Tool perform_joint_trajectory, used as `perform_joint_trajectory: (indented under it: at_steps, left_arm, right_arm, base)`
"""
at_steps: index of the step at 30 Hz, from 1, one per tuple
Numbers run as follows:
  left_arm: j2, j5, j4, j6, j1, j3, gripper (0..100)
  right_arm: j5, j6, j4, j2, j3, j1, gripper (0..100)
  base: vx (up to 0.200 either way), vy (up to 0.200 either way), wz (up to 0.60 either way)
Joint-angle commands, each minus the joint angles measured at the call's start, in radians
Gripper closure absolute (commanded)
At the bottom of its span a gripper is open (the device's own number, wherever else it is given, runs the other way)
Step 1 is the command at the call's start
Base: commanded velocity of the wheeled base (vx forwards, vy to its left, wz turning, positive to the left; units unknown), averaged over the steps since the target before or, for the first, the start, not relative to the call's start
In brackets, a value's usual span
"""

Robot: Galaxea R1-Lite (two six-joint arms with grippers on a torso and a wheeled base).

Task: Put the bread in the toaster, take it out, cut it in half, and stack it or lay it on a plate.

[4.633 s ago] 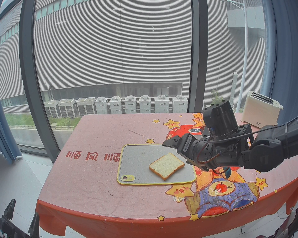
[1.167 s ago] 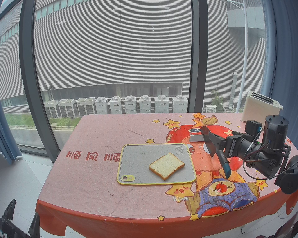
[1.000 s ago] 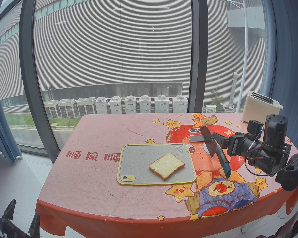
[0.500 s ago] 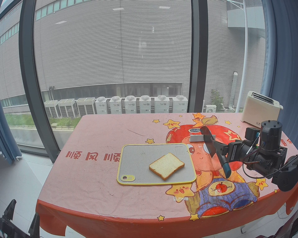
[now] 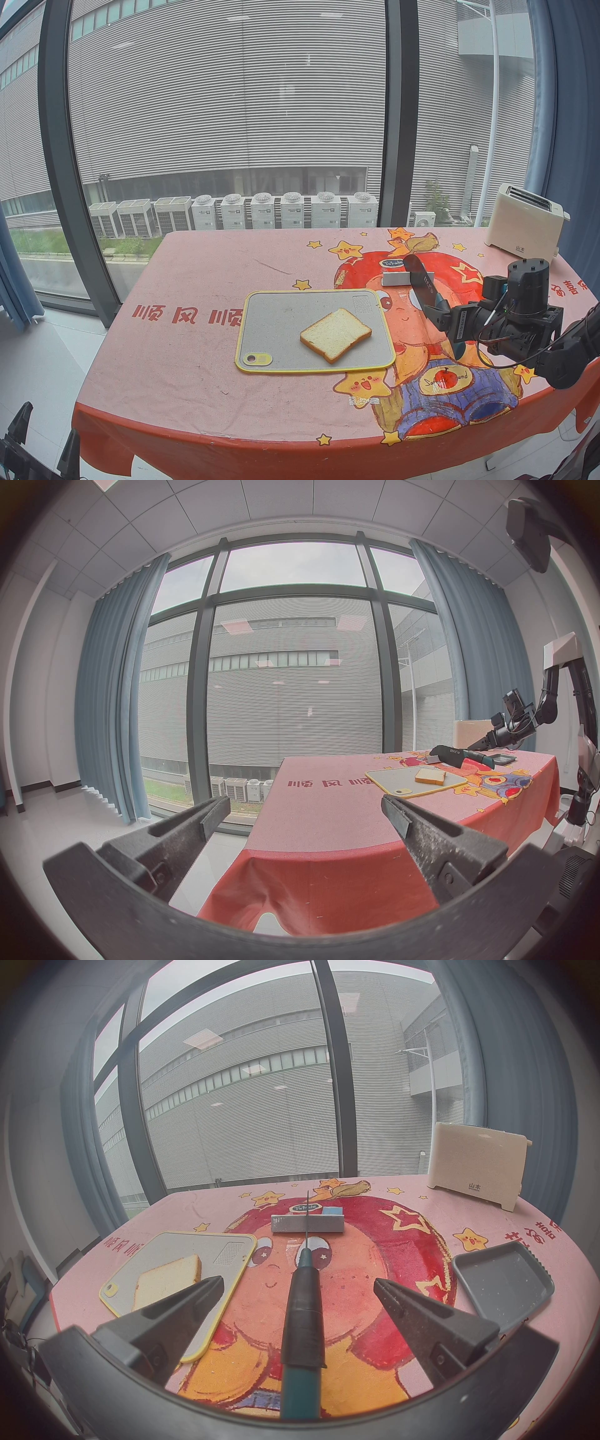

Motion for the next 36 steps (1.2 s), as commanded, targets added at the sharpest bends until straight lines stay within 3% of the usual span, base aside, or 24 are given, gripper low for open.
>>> perform_joint_trajectory:
  at_steps: [1,36]
  left_arm:
    - [0.001,0.0,0.0,0.0,0.0,0.016,0]
    - [0.001,0.0,0.0,0.0,0.0,0.016,0]
  right_arm:
    - [0.0,-0.001,-0.002,0.015,0.001,-0.001,0]
    - [0.003,0.004,-0.014,0.087,-0.011,-0.003,0]
  base:
    - [0.0,0.0,0.0]
    - [0.0,0.0,0.0]
